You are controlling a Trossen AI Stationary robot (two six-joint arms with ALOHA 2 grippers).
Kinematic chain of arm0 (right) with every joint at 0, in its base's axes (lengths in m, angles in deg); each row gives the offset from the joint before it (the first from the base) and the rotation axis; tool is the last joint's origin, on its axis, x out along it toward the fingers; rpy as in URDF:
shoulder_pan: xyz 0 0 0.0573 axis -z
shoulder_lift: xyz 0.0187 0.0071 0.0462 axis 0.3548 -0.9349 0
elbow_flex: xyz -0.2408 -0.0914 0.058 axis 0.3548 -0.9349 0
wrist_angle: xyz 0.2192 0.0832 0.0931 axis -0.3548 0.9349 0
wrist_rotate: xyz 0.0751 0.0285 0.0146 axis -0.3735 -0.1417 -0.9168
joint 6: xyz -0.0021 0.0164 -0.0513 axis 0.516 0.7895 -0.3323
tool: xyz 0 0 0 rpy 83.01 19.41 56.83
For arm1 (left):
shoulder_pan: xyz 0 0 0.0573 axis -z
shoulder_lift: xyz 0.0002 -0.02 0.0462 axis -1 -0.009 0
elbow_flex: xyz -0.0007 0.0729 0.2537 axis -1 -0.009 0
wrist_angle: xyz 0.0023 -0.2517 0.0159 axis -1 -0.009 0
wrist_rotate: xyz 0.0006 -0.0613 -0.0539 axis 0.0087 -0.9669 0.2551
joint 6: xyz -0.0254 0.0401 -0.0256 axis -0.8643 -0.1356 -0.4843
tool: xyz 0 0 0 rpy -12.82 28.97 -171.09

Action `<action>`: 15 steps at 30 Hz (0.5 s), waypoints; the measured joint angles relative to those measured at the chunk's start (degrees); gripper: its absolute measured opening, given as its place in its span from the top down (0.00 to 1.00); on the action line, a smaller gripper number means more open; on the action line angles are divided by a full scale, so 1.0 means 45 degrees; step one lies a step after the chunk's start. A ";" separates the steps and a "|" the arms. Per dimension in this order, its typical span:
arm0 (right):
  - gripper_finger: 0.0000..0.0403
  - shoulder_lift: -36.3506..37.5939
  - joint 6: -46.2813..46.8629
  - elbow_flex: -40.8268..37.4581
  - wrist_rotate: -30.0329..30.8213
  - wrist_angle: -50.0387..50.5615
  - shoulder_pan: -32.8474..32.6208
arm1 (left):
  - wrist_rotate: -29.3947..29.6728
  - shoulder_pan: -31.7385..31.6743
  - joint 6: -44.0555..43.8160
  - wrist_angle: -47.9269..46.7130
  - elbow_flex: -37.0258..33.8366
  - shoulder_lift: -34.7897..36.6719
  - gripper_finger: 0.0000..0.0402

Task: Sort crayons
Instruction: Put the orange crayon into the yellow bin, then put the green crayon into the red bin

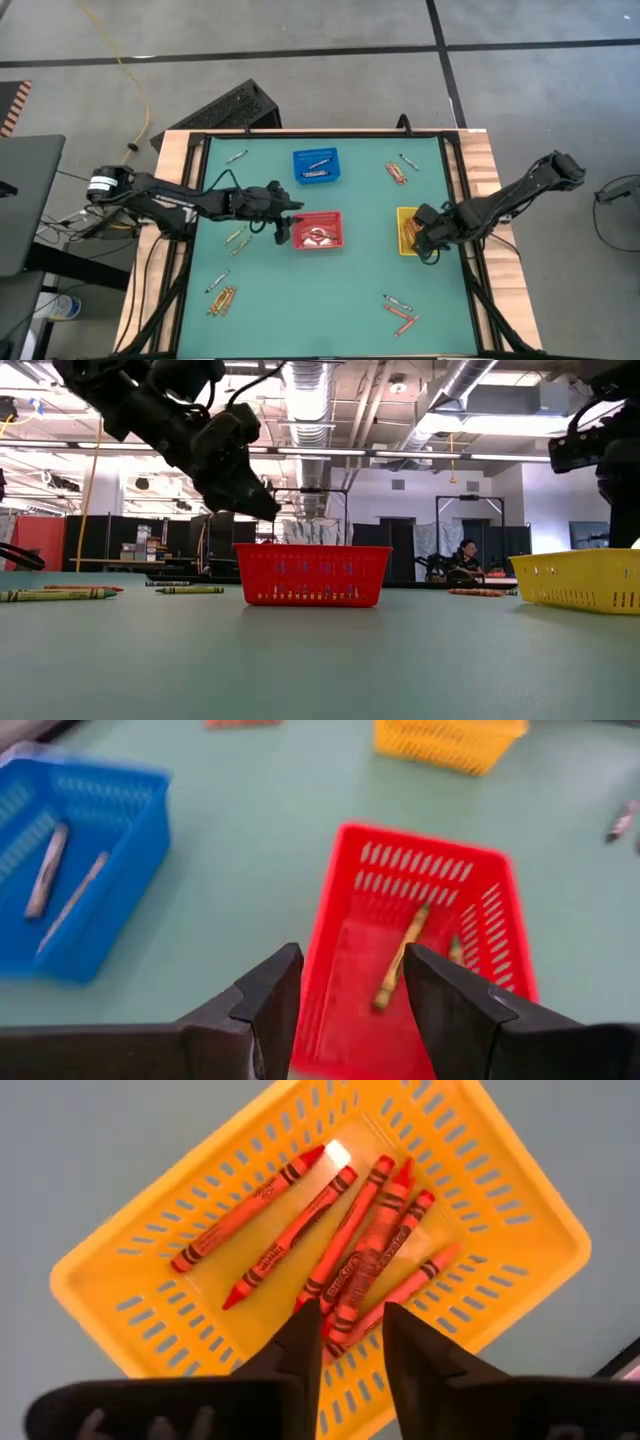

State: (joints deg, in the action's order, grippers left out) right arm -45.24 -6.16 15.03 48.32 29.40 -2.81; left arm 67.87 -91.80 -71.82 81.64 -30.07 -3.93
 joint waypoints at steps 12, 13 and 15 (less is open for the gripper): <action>0.71 0.1473 -0.1279 0.0427 0.2682 -0.0699 -0.1602 | -0.0046 0.0649 -0.4454 -0.9294 0.1553 0.2126 0.58; 0.71 0.1526 -0.1406 0.0427 0.2808 -0.0823 -0.1688 | -0.0049 0.0806 -0.5057 -0.9833 0.1553 0.2143 0.58; 0.71 0.1580 -0.1681 0.0427 0.2965 -0.0949 -0.1764 | -0.0047 0.1148 -0.6232 -1.0961 0.1553 0.2144 0.58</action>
State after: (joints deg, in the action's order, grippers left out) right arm -38.13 -13.73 16.95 61.66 25.13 -10.74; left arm 67.66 -86.64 -99.87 32.32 -23.08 5.72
